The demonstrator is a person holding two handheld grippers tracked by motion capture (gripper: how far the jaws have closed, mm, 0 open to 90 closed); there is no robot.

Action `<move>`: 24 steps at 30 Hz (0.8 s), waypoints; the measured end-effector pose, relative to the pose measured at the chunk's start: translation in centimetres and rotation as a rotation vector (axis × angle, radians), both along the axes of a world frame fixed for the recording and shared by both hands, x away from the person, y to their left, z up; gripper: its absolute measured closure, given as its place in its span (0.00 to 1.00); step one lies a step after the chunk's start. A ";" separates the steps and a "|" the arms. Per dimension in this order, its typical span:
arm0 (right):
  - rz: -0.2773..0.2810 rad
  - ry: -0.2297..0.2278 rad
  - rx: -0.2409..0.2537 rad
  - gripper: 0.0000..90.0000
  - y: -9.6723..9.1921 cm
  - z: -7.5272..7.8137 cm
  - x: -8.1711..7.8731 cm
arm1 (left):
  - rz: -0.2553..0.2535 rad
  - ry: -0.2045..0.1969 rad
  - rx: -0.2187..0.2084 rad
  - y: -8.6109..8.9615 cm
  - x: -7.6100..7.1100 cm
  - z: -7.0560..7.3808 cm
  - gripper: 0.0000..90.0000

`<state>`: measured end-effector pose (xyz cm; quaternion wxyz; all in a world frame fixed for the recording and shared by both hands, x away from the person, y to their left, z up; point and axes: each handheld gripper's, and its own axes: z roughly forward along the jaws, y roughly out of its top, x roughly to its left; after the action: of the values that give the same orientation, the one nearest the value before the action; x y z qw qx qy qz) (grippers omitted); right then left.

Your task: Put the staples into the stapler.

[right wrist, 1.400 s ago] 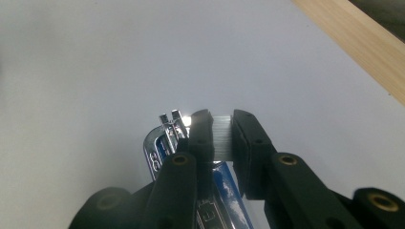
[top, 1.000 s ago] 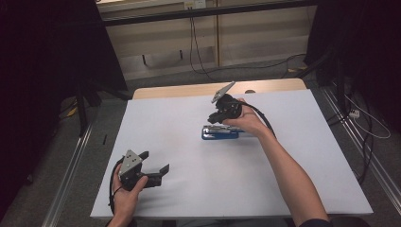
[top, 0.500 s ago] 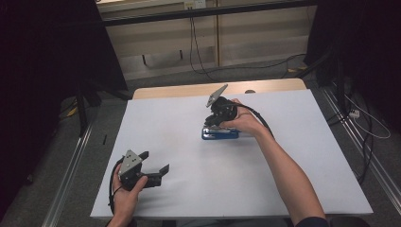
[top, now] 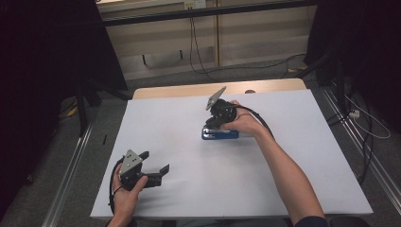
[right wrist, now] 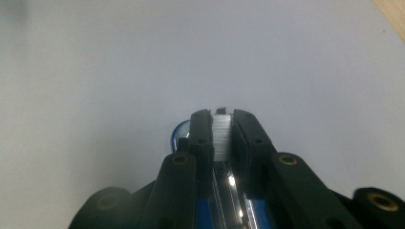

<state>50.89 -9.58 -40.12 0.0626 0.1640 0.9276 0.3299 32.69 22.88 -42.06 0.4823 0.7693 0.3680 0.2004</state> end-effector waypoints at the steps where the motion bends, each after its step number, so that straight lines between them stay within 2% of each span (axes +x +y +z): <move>1: 0.003 0.000 -0.001 0.88 0.0 0.0 0.0 | 0.000 -0.002 0.002 0.0 0.0 0.0 0.07; 12: 0.022 -0.010 -0.006 0.88 -0.1 -0.2 0.0 | 0.003 0.001 0.000 0.0 0.0 0.0 0.07; 24: 0.035 0.001 -0.009 0.88 -0.3 -0.6 0.2 | 0.008 -0.004 0.000 0.1 0.0 0.0 0.07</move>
<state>51.12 -9.84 -40.69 0.0568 0.1476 0.9317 0.3268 32.71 23.00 -42.05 0.4822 0.7675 0.3701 0.2036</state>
